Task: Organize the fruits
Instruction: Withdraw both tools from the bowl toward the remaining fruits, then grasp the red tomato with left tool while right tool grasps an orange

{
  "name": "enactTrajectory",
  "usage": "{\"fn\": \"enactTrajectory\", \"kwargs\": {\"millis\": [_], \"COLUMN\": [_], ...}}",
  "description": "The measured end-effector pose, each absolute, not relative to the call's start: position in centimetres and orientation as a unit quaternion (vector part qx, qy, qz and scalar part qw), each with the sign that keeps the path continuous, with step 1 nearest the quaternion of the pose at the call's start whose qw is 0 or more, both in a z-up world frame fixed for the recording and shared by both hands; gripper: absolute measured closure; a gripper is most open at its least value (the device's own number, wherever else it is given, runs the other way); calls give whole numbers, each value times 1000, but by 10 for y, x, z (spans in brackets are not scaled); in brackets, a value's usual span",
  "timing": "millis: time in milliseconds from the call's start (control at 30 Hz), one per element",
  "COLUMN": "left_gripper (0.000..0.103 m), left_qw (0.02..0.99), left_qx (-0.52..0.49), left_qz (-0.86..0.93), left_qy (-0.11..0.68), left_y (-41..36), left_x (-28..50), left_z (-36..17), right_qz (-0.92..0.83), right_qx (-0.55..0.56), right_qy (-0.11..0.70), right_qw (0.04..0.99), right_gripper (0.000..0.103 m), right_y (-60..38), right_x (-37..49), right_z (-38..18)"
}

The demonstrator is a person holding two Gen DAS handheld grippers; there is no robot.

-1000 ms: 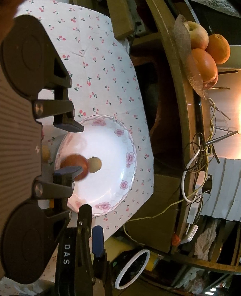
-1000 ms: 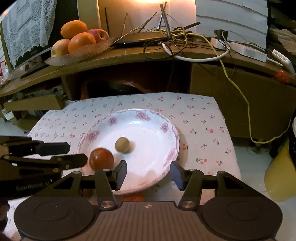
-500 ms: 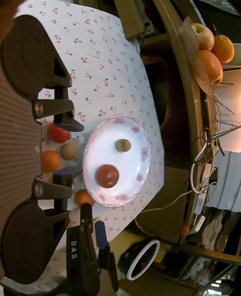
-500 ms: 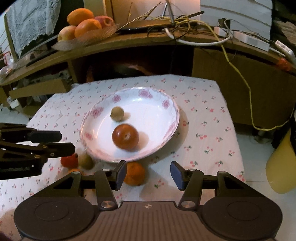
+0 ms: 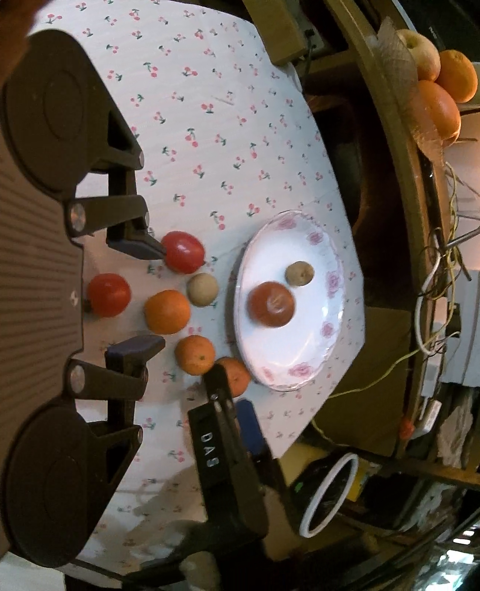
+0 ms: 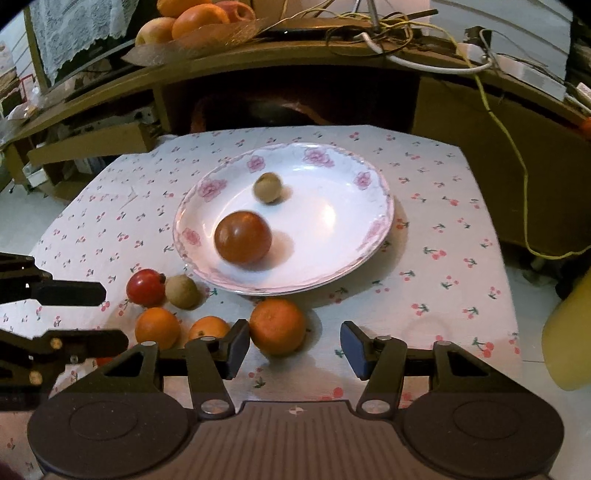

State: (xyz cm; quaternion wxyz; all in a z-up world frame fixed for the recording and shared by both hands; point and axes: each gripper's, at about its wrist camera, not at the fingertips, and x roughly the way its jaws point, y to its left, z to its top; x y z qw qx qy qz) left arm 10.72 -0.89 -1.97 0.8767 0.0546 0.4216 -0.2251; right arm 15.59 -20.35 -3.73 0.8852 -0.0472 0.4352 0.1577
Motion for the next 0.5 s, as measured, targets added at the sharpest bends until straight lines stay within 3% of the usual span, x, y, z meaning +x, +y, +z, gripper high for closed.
{"fn": "enactTrajectory", "kwargs": {"millis": [500], "left_gripper": [54], "left_qw": [862], "left_qx": [80], "left_qz": [-236], "left_qy": [441], "left_y": [-13], "left_x": [99], "left_z": [-39], "right_qz": [153], "right_qx": [-70], "right_qy": [436], "right_qw": [884], "right_gripper": [49], "right_y": [-192], "right_x": [165], "right_z": [-45]}}
